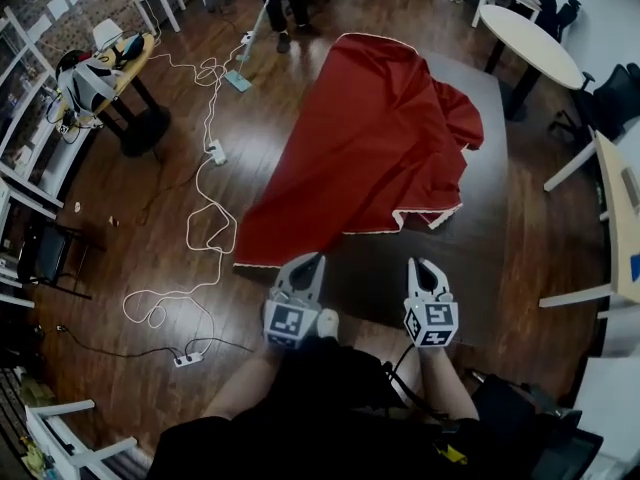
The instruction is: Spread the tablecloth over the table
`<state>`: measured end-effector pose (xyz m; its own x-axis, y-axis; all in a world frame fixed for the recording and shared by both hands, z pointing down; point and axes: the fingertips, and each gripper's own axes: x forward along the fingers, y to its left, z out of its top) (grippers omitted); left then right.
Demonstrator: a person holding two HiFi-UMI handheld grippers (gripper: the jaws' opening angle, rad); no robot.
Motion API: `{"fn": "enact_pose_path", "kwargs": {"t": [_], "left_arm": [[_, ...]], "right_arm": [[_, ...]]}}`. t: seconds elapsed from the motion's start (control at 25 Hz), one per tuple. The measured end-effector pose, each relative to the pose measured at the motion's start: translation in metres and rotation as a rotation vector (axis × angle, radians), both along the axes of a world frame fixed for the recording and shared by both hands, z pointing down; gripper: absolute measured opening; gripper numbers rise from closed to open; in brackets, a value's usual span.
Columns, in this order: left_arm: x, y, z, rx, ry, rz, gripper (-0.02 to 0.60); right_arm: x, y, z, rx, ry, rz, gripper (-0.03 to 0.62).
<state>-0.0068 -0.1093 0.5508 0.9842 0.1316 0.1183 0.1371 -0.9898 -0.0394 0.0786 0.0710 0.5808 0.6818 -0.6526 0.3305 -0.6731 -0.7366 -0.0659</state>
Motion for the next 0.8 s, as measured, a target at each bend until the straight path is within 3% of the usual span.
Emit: {"fn": "enact_pose_path", "kwargs": {"t": [0.28, 0.4, 0.52, 0.6, 0.8], "left_arm": [[0.028, -0.038, 0.050, 0.006, -0.163, 0.011, 0.002], [0.038, -0.048, 0.070, 0.006, -0.221, 0.017, 0.002], [0.047, -0.051, 0.089, 0.011, -0.257, 0.030, 0.002], [0.047, -0.053, 0.098, 0.008, -0.272, 0.033, 0.002], [0.036, -0.064, 0.111, 0.008, -0.310, 0.015, 0.002]], "right_arm": [[0.069, -0.024, 0.066, -0.044, -0.197, 0.071, 0.008], [0.091, -0.029, 0.096, -0.089, -0.245, 0.105, 0.106], [0.115, -0.030, 0.121, -0.117, -0.267, 0.167, 0.133], [0.127, -0.031, 0.136, -0.132, -0.298, 0.203, 0.209], [0.143, -0.030, 0.162, -0.204, -0.387, 0.304, 0.205]]}}
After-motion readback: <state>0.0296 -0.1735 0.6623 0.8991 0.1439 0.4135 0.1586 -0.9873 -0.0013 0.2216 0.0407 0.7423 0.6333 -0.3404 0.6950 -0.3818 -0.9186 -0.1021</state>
